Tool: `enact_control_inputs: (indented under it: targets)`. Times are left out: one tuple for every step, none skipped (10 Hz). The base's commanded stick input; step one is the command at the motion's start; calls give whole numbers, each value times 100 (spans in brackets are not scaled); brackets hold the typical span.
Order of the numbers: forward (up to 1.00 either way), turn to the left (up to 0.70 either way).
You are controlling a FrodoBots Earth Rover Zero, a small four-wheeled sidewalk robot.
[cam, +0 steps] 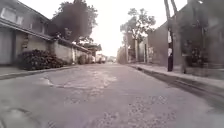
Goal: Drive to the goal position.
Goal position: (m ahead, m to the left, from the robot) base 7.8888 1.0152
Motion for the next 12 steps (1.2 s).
enact_control_inputs:
  targets:
    - [100,-40]
    - [100,-40]
    - [100,-40]
    - [100,0]
    - [100,0]
    - [100,0]
    - [100,0]
    - [100,0]
    - [100,0]
    - [100,0]
    - [100,0]
    - [100,0]
